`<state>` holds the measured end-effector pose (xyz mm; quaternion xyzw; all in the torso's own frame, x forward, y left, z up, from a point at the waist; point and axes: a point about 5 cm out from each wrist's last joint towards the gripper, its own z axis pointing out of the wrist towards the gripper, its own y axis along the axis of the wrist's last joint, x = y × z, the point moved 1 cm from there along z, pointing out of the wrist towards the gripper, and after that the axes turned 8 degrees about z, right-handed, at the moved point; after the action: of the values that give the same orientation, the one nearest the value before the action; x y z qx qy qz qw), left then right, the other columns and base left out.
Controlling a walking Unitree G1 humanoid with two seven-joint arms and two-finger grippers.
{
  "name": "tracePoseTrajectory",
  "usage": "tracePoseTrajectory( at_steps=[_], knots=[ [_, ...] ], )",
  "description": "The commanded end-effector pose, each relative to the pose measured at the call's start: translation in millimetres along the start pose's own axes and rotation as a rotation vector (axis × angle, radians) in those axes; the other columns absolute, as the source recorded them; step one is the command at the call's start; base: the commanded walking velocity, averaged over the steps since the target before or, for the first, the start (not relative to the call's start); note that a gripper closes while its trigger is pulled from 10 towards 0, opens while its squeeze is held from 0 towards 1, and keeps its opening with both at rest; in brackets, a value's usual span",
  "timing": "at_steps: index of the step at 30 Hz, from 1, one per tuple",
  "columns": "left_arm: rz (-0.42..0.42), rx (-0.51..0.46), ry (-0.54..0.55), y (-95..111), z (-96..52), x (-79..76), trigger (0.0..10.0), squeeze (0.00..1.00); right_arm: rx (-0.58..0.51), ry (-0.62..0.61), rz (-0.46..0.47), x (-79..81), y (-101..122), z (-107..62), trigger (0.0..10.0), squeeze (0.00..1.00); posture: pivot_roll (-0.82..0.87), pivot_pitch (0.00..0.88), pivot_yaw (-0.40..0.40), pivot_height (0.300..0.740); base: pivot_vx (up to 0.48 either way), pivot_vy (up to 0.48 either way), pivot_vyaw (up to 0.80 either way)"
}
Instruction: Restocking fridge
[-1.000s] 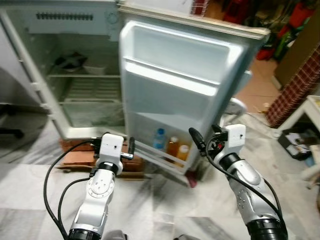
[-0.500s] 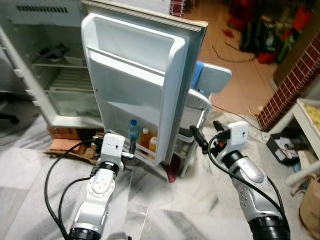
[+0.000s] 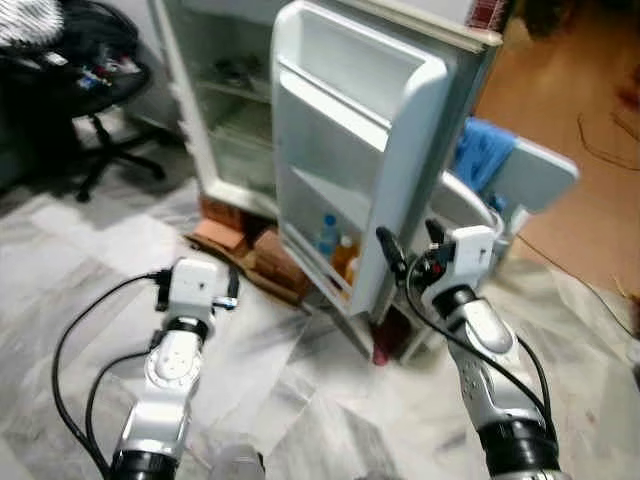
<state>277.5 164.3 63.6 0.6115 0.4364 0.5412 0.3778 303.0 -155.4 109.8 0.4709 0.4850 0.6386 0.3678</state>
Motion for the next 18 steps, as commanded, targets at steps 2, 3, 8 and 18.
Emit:
tracePoseTrajectory(
  at_steps=[2,3,8,18],
  knots=[
    [-0.007,-0.001,-0.008,-1.4,-3.3,-0.2,10.0,0.00,-0.026,-0.070,-0.017,-6.3,4.5,-2.7,10.0,0.00,0.10,0.028,-0.031,0.740,0.274,0.000,0.00],
    [-0.008,-0.001,-0.009,-1.6,-3.7,-0.1,10.0,0.00,-0.029,-0.078,-0.017,-6.7,4.9,-3.3,10.0,0.00,0.10,0.028,-0.031,0.740,0.289,0.000,0.00],
    [-0.018,0.004,-0.016,-3.5,-5.2,-1.2,10.0,0.00,-0.037,-0.110,-0.022,-7.1,3.4,-9.2,10.0,0.00,0.10,0.030,-0.029,0.740,0.320,0.000,0.00],
    [-0.019,0.003,-0.030,-3.9,-5.2,-3.1,10.0,0.00,-0.048,-0.156,-0.042,-10.3,4.4,-10.3,10.0,0.00,0.10,0.029,-0.028,0.740,0.322,0.000,0.00]
  ],
)
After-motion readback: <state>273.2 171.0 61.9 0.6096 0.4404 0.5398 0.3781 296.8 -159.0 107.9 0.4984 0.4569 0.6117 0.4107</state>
